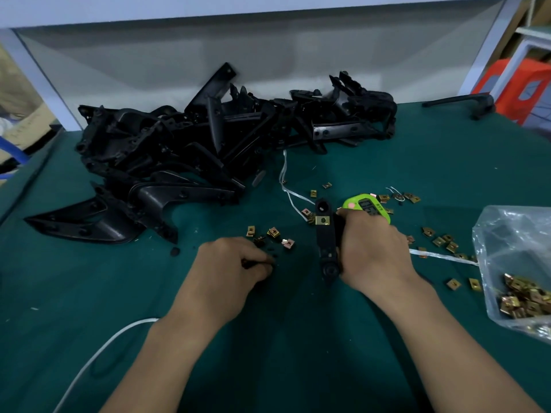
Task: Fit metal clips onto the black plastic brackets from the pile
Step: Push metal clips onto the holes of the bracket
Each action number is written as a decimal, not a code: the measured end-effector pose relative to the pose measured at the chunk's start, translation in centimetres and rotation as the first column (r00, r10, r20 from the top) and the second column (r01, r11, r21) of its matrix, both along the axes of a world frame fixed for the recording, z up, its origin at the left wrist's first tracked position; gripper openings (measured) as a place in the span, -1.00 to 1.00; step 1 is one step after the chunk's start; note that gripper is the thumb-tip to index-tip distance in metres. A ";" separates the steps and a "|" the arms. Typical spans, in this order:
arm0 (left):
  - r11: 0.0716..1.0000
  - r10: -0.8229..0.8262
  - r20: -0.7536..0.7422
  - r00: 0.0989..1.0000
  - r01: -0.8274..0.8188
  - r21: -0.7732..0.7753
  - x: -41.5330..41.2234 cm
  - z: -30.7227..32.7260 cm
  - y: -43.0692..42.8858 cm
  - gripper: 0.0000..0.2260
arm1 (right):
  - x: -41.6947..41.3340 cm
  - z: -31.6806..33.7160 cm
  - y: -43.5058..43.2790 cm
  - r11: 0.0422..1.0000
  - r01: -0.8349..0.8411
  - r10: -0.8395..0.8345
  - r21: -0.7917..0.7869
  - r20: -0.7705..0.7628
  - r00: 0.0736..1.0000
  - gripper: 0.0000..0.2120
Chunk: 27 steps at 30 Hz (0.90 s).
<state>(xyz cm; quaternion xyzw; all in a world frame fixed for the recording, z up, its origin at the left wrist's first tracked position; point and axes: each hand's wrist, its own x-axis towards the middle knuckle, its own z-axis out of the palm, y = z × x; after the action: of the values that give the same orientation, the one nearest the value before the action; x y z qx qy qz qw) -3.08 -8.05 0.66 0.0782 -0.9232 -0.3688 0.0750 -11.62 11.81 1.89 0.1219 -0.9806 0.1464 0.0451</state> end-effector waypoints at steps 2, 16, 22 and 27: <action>0.994 0.091 -0.044 0.995 -0.088 0.071 0.1 0.0 0.4 -0.75 | 0.1 0.1 0.0 1.000 0.001 -0.001 0.003 -0.006 1.000 -0.77; 0.397 0.043 0.123 0.991 -0.130 0.908 0.1 0.7 2.6 -0.84 | 0.7 0.3 -0.4 0.996 -0.086 0.084 -0.037 -0.053 0.995 -0.75; 0.448 -0.010 0.116 0.993 -0.099 0.888 0.5 1.2 3.0 -0.79 | 0.7 0.5 -0.4 0.996 -0.081 0.079 -0.036 -0.055 0.995 -0.72; 0.453 -0.039 0.123 0.992 -0.092 0.887 0.6 1.5 3.4 -0.81 | 0.7 0.4 -0.5 0.996 -0.083 0.081 -0.023 -0.063 0.995 -0.69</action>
<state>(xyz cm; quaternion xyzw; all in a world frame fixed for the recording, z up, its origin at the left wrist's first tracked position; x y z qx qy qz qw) -2.44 -4.60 2.17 0.1433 -0.5954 -0.7900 -0.0294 -10.89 11.27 2.25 0.1659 -0.9710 0.1566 0.0712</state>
